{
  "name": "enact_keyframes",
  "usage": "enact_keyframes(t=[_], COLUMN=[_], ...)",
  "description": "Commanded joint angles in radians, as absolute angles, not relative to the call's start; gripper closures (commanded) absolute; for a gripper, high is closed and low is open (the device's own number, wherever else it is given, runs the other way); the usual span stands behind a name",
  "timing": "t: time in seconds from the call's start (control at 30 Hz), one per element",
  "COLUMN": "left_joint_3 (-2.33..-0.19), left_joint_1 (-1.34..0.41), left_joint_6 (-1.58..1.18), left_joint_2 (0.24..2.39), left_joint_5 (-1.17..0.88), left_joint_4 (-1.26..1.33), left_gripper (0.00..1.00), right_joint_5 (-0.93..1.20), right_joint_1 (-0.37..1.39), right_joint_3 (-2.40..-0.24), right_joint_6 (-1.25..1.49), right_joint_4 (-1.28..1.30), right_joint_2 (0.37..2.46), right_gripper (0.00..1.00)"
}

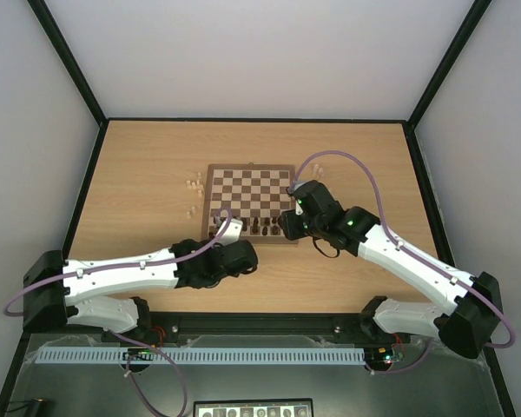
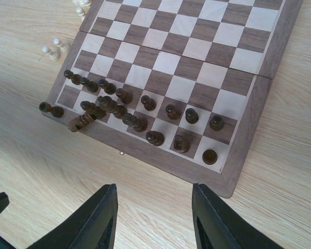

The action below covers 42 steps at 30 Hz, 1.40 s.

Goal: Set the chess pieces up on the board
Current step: Pick up the chess piece from the chessboard.

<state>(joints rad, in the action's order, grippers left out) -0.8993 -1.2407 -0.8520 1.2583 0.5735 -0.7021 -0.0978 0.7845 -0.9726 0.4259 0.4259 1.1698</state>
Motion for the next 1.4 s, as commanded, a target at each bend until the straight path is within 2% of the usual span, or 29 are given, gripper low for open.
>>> enact_keyframes(t=[0.0,0.17,0.4,0.87,1.37], left_joint_3=[-0.880,-0.768,-0.696,-0.687,-0.674], left_joint_1=[-1.225,-1.119,-1.023,-0.971,-0.921], left_joint_6=[-0.830,-0.760,-0.704,-0.656,-0.626], left_joint_2=[1.283,1.234,1.210,1.298,1.384], left_joint_5=[0.590,0.471,0.402,0.391,0.370], left_joint_4=[-0.625,-0.440,-0.338,-0.275,-0.200], left_gripper=[0.60,0.62,0.62,0.70,0.71], right_joint_5=[-0.072,-0.067,-0.056,-0.063,-0.054], right_joint_1=[0.779,0.779,0.779,0.777,0.777], right_joint_3=[-0.955,-0.951,-0.952,-0.955,-0.956], right_joint_6=[0.417,0.415,0.410,0.408,0.408], right_joint_4=[0.413,0.407,0.397,0.399,0.396], right_joint_2=[1.147,1.151,1.172,1.181,1.189], right_gripper=[0.59,0.59,0.59,0.60,0.60])
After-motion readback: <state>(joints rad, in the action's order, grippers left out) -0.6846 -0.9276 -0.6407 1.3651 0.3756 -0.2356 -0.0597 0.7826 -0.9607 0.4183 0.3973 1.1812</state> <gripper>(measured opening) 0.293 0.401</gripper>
